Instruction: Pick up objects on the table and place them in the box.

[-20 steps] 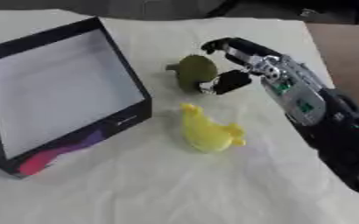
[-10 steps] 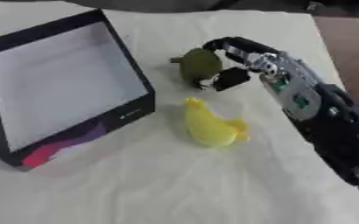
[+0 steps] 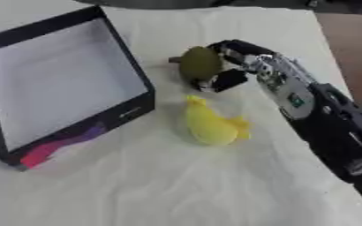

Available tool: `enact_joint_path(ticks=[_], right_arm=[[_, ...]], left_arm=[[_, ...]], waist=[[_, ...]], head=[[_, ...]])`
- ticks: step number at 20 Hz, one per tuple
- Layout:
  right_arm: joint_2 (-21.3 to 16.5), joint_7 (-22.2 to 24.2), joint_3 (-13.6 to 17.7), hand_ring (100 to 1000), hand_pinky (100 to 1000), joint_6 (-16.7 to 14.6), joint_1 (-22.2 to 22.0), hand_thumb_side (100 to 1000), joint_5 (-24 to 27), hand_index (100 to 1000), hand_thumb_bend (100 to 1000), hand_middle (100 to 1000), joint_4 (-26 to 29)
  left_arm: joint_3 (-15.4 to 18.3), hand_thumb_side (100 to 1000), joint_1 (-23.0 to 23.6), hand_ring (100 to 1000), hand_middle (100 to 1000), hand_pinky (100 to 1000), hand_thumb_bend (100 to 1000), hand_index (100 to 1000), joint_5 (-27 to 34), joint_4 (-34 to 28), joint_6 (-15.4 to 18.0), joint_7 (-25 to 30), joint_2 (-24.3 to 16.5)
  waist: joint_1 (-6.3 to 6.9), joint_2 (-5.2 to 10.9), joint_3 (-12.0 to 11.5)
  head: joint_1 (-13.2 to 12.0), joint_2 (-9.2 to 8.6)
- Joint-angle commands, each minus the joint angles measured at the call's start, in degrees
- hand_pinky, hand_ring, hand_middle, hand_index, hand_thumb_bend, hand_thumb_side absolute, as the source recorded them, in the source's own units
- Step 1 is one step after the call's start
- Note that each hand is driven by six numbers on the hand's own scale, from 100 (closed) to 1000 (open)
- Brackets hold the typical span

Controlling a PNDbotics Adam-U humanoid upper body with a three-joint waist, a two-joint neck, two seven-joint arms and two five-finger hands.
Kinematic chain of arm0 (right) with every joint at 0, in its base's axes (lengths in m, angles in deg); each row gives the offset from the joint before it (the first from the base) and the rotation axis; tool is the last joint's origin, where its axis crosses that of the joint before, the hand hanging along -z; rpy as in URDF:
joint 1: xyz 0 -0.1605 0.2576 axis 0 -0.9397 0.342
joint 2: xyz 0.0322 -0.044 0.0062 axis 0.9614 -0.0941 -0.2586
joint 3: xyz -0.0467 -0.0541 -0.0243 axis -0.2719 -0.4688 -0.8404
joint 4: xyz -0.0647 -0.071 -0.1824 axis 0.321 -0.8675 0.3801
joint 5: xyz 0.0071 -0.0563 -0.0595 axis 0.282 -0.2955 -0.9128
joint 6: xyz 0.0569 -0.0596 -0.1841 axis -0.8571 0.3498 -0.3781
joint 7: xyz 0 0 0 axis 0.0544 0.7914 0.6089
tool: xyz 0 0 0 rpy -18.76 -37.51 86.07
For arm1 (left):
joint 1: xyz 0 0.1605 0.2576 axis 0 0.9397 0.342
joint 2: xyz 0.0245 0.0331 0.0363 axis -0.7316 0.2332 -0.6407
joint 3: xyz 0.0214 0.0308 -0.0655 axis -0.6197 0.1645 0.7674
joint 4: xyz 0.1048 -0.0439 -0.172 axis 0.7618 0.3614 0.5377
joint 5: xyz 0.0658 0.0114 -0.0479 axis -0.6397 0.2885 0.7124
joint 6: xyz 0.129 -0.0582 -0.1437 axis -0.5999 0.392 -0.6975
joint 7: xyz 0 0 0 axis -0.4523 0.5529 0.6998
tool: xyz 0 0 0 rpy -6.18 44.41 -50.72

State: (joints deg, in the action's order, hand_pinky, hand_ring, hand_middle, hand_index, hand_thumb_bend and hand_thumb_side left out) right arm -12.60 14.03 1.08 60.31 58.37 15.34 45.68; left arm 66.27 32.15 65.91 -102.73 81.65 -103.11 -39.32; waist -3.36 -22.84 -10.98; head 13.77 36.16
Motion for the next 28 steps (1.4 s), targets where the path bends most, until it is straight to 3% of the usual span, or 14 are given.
enact_joint_path(ticks=[1, 4, 7, 10, 22, 28], right_arm=[[-1.2, -2.0, 0.5, 923, 926, 0.3, 0.6, 489, 0.9, 816, 458, 720, 1.7], [-1.8, -4.7, 0.5, 874, 899, 0.8, 0.3, 457, 1.4, 764, 459, 655, 3.8], [-2.8, -7.5, 0.8, 842, 887, 1.6, 0.0, 435, 2.0, 728, 373, 614, 6.9], [-4.0, -9.5, 1.1, 814, 876, 2.5, -0.3, 442, 2.2, 703, 357, 588, 10.7], [-7.2, -14.2, 3.9, 782, 866, 5.1, -1.0, 370, 2.5, 683, 303, 568, 21.0], [-8.8, -15.0, 4.4, 771, 861, 5.8, 0.5, 368, 3.6, 680, 320, 567, 26.8]], left_arm=[[0.2, 764, -0.2, 727, 743, 831, 100, 787, -0.2, -0.8, 0.1, 0.3, -0.9], [0.3, 763, -0.1, 727, 743, 831, 100, 787, -0.2, -0.8, 0.1, 0.3, -1.0], [0.4, 761, 0.1, 727, 743, 831, 100, 787, -0.2, -0.8, 0.1, 0.2, -1.1], [0.6, 757, 0.3, 727, 743, 832, 100, 787, -0.2, -0.9, 0.3, 0.0, -1.4], [1.2, 742, 0.9, 727, 745, 832, 100, 788, 0.1, -1.2, 1.1, -0.9, -2.2], [2.8, 712, 0.6, 731, 747, 832, 100, 792, 0.7, -3.1, 3.1, -2.8, -4.7]], waist=[[-0.32, 0.20, 0.1], [-0.29, 0.32, 0.3], [-0.24, 0.50, 0.6], [-0.15, 0.78, 0.9], [0.33, 1.83, 1.5], [0.78, 2.57, 1.1]], head=[[-0.1, 0.28], [-0.3, 0.33], [-0.4, 0.35], [-0.6, 0.43], [-0.8, 0.31], [0.0, 0.97]])
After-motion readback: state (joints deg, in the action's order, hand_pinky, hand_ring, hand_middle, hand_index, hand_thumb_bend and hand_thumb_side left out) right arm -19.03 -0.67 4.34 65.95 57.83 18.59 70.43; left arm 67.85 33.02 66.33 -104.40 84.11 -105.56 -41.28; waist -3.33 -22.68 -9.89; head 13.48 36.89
